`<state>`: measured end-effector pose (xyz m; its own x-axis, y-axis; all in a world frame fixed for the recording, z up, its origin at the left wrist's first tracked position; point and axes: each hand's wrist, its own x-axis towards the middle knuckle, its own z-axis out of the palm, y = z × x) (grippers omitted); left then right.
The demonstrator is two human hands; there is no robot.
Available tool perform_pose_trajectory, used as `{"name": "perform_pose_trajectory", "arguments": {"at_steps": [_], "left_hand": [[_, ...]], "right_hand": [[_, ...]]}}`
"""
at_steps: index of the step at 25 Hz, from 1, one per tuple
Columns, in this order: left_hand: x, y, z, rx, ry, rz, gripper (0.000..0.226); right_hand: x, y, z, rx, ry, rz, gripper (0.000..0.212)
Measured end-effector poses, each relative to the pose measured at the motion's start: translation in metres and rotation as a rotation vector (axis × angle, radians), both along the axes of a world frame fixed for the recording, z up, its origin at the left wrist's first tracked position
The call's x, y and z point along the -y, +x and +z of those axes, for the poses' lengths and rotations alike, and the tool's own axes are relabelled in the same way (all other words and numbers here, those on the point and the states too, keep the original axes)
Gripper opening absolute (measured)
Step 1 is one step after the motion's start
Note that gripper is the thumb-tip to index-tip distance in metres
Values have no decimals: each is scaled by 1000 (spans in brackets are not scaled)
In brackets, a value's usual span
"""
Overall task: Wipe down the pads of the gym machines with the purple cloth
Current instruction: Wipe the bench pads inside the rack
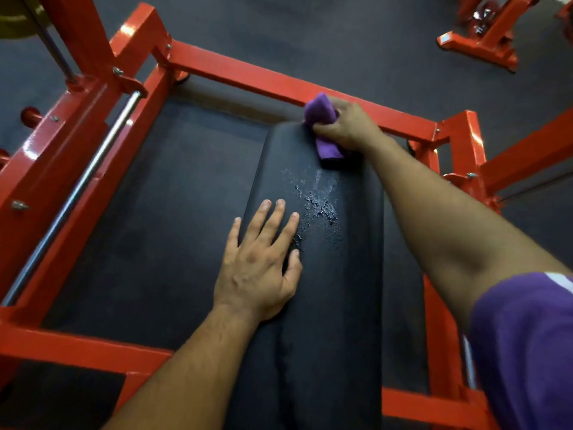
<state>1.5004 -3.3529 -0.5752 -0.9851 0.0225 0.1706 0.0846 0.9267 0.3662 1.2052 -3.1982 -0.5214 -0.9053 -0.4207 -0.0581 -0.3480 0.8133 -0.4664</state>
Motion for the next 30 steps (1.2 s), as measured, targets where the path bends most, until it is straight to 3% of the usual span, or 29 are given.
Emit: {"name": "perform_pose_trajectory", "arguments": {"at_steps": [3, 6, 9, 13, 17, 19, 22, 26, 30], "left_hand": [[-1, 1, -2, -3, 6, 11, 63], [0, 1, -4, -10, 4, 26, 63], [-1, 0, -2, -25, 13, 18, 63], [-2, 2, -1, -13, -2, 5, 63], [-2, 1, -2, -9, -12, 0, 63], [-2, 0, -2, -20, -11, 3, 63], [-1, 0, -3, -17, -7, 3, 64], [-1, 0, -2, -2, 0, -3, 64], [-1, 0, -1, -13, 0, -7, 63]], "right_hand": [[-64, 4, -9, 124, -117, -182, 29], [-102, 25, -24, 302, -525, -438, 20], [-104, 57, -43, 319, -810, -567, 29], [-94, 139, -52, 184, -874, -708, 6], [-93, 263, -55, 246, -901, -736, 11], [-94, 246, -57, 159, -841, -737, 27], [-86, 155, -49, 65, -759, -753, 59], [-87, 73, -47, 134, -787, -747, 44], [-89, 142, -44, 202, -796, -766, 30]]}}
